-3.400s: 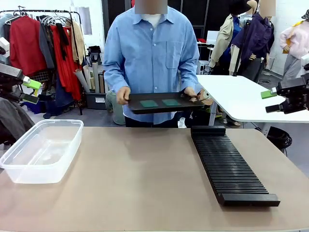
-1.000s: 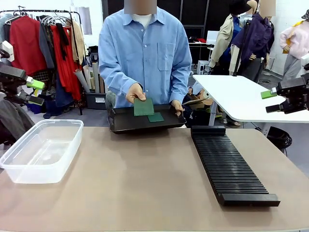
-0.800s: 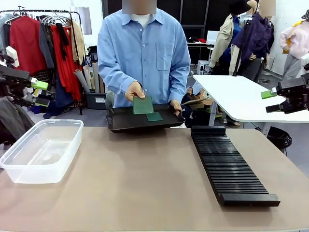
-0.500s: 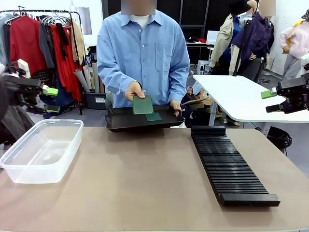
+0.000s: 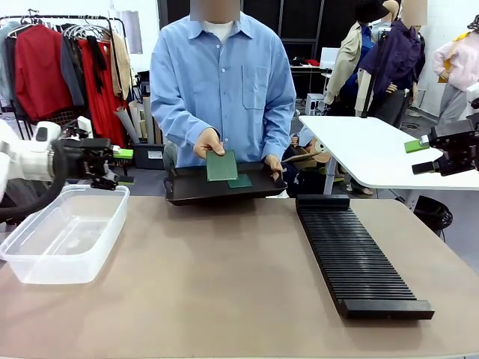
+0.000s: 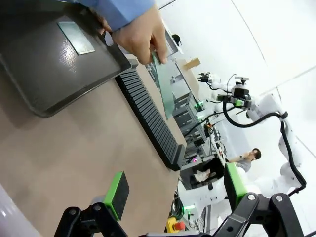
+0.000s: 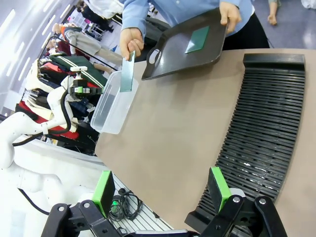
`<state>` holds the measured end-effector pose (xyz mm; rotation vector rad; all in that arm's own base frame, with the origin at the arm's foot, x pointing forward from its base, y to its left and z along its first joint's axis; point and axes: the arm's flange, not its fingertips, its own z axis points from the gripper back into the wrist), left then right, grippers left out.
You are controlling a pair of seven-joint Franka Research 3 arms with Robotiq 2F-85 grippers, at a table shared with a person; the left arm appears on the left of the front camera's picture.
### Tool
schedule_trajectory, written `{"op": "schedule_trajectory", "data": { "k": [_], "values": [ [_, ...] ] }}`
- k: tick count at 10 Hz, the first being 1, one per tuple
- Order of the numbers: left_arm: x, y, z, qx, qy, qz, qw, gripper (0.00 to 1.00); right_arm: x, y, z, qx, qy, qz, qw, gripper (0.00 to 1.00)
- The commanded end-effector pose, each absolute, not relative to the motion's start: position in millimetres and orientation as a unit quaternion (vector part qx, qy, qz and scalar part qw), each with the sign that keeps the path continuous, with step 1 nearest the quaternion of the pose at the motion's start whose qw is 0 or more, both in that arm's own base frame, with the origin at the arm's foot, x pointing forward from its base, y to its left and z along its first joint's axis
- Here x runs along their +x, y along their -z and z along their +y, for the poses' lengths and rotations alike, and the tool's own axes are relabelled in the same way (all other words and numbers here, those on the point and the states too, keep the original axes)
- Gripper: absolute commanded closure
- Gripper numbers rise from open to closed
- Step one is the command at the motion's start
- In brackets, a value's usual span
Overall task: Sort PCBs into racks and boxes based on the side picked up.
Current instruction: Pick up the Blank PCB handed by the Human.
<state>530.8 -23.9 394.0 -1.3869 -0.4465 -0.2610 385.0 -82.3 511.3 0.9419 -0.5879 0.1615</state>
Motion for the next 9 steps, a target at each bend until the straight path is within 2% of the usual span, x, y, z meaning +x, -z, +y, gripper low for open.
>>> {"op": "schedule_trajectory", "data": {
  "k": [1, 6, 9],
  "values": [
    [542, -385, -41, -0.633, 0.109, -0.232, 0.731, 0.00, 388, -514, -81, 0.457, -0.076, -0.287, 0.839, 0.00],
    [570, -366, -107, -0.656, 0.088, -0.239, 0.710, 0.00, 388, -514, -81, 0.457, -0.076, -0.287, 0.839, 0.00],
    [576, -355, -134, -0.674, 0.088, -0.208, 0.703, 0.00, 388, -514, -81, 0.457, -0.076, -0.287, 0.839, 0.00]
  ]
}}
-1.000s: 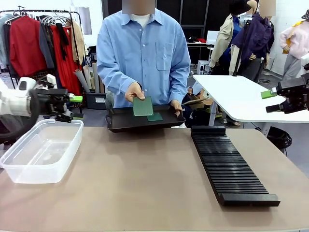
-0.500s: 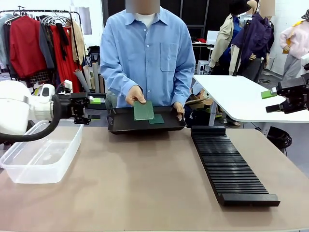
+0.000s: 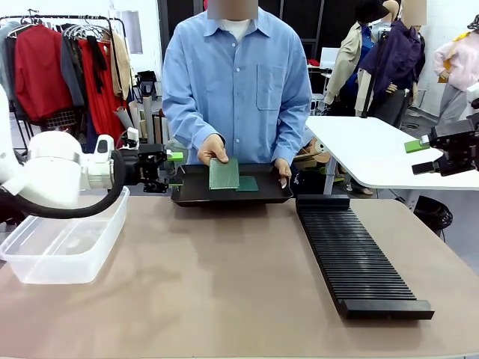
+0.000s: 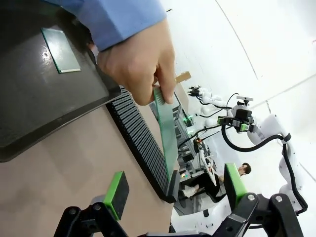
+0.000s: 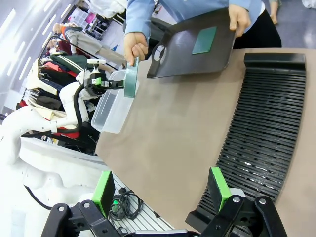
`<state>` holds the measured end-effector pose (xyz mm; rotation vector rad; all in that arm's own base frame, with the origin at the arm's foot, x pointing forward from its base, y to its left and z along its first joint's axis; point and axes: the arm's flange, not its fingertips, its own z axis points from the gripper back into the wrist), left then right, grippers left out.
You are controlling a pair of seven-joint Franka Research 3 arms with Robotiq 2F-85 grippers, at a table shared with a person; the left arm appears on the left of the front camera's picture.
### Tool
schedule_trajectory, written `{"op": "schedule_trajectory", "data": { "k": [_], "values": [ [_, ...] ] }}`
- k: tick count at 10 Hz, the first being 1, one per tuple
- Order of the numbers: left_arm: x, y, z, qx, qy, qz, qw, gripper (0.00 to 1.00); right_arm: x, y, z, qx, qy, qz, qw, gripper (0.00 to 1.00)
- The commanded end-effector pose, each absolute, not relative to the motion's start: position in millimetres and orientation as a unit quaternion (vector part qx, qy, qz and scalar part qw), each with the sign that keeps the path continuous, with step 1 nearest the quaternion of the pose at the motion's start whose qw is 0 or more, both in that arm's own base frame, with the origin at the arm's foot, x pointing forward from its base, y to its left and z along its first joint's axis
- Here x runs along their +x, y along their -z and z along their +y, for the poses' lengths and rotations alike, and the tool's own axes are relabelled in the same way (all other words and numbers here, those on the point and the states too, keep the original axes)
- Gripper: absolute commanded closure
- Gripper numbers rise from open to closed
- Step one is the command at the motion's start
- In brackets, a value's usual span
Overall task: Sort PCBs into racks and boxes based on the side picked up.
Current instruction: Pick up the Blank PCB handed by the Human.
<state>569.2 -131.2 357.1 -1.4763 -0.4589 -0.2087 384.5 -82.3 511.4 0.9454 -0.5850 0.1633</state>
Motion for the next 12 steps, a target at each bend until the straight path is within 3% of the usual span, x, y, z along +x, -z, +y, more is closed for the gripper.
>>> {"op": "schedule_trajectory", "data": {
  "k": [1, 12],
  "values": [
    [579, -347, -143, -0.676, 0.089, -0.201, 0.704, 0.00, 388, -514, -81, 0.457, -0.076, -0.287, 0.839, 0.00],
    [613, -326, -201, -0.702, 0.108, -0.177, 0.682, 0.00, 388, -514, -81, 0.457, -0.076, -0.287, 0.839, 0.00]
  ]
}}
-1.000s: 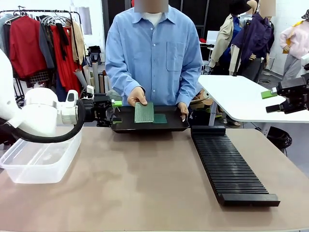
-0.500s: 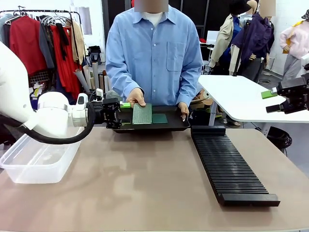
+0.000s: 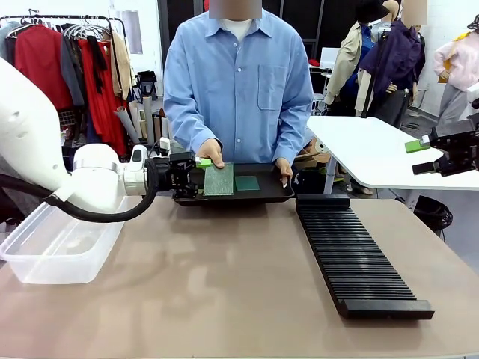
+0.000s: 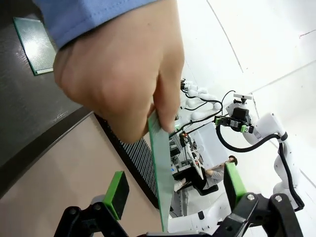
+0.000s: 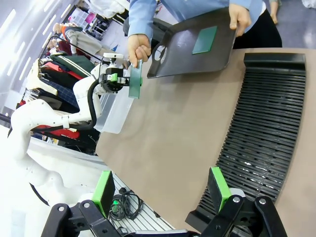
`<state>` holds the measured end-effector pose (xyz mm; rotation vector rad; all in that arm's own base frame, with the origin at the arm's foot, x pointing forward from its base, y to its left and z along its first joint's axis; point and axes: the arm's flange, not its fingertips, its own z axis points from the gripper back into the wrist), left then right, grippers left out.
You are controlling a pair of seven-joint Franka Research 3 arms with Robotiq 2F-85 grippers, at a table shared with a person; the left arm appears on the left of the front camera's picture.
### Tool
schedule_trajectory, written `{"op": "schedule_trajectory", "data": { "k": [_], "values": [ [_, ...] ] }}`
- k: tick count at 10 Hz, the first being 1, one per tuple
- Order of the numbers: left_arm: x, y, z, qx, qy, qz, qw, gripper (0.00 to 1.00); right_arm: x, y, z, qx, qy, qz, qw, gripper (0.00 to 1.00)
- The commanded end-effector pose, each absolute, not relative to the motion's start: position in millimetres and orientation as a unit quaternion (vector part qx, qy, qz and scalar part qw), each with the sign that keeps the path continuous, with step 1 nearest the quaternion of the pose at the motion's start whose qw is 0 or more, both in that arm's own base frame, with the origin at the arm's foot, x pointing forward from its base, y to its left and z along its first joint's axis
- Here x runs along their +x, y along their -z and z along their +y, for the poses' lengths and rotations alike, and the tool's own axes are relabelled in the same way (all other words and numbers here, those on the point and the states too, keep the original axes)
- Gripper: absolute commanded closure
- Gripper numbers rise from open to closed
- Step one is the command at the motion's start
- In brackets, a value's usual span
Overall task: Sort PCBs into racks and boxes based on the side picked up.
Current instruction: Pick up the Blank PCB handed by the Human.
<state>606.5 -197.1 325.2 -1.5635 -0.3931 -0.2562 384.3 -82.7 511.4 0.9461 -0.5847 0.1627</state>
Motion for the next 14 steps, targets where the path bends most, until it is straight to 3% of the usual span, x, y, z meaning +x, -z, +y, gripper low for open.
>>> {"op": "schedule_trajectory", "data": {
  "k": [1, 3, 5, 8, 12, 14],
  "values": [
    [617.1, -322.9, -203.1, -0.708, 0.101, -0.170, 0.678, 0.00, 387.9, -514.1, -81.0, 0.457, -0.076, -0.287, 0.839, 0.00],
    [621.3, -318.9, -208.3, -0.710, 0.102, -0.157, 0.679, 0.00, 387.9, -514.1, -81.0, 0.457, -0.076, -0.287, 0.839, 0.00],
    [622.2, -316.9, -209.4, -0.711, 0.101, -0.151, 0.680, 0.11, 387.9, -514.1, -81.0, 0.457, -0.076, -0.287, 0.839, 0.00],
    [623.6, -316.0, -210.1, -0.711, 0.101, -0.141, 0.681, 0.41, 387.9, -514.1, -81.0, 0.457, -0.076, -0.287, 0.839, 0.00],
    [625.1, -314.8, -210.1, -0.710, 0.104, -0.125, 0.685, 1.00, 387.9, -514.1, -81.0, 0.457, -0.076, -0.287, 0.839, 0.00],
    [624.9, -315.6, -210.0, -0.709, 0.105, -0.121, 0.687, 1.00, 387.9, -514.1, -81.0, 0.457, -0.076, -0.287, 0.839, 0.00]
  ]
}}
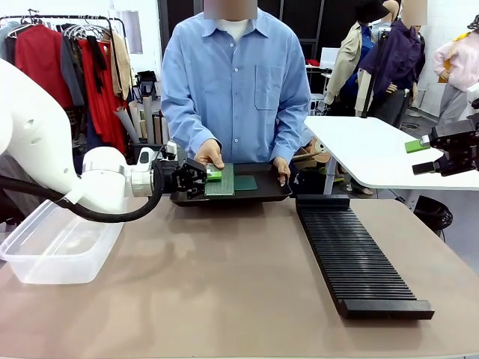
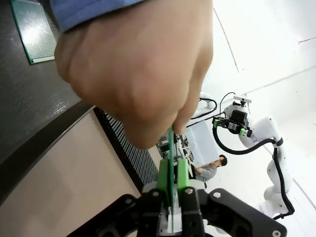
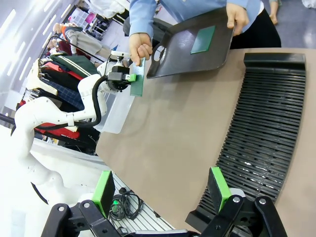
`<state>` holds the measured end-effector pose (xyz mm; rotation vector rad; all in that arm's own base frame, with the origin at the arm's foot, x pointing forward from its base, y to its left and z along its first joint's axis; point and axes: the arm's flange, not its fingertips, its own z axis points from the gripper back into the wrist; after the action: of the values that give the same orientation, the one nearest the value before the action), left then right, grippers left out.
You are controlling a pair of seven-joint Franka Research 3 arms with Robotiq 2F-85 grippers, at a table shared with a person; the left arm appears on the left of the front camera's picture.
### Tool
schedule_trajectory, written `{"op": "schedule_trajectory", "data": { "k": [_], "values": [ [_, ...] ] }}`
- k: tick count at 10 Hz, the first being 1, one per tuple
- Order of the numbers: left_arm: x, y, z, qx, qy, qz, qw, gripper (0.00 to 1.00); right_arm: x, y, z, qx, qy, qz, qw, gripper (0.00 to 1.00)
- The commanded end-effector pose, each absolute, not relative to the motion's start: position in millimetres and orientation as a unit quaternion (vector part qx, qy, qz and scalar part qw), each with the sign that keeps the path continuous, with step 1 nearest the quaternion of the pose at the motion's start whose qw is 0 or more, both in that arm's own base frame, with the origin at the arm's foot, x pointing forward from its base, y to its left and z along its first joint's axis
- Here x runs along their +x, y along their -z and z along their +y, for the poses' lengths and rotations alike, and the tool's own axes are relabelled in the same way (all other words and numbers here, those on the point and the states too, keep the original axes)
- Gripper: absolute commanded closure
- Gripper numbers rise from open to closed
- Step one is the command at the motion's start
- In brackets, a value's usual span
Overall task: Sort PCBs into racks and boxes based on the side picked up.
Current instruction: Pick up the Blank PCB handed by the Human, then if the short side of the Blank PCB is picked up, insert it into the PCB Rack ; if the long side is picked up, place it in the Organizing box.
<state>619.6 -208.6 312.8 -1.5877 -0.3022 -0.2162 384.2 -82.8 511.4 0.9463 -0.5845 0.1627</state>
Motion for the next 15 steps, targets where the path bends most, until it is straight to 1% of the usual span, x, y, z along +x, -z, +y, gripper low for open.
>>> {"op": "schedule_trajectory", "data": {
  "k": [1, 4, 5, 15],
  "values": [
    [624.6, -315.8, -210.1, -0.710, 0.105, -0.119, 0.687, 1.00, 387.9, -514.1, -81.0, 0.457, -0.076, -0.287, 0.839, 0.00],
    [625.2, -314.7, -212.0, -0.718, 0.106, -0.105, 0.680, 1.00, 387.9, -514.1, -81.0, 0.457, -0.076, -0.287, 0.839, 0.00],
    [620.6, -314.3, -209.2, -0.707, 0.100, -0.129, 0.688, 1.00, 387.9, -514.1, -81.0, 0.457, -0.076, -0.287, 0.839, 0.00],
    [620.6, -314.3, -209.2, -0.707, 0.100, -0.129, 0.688, 1.00, 387.9, -514.1, -81.0, 0.457, -0.076, -0.287, 0.839, 0.00]
  ]
}}
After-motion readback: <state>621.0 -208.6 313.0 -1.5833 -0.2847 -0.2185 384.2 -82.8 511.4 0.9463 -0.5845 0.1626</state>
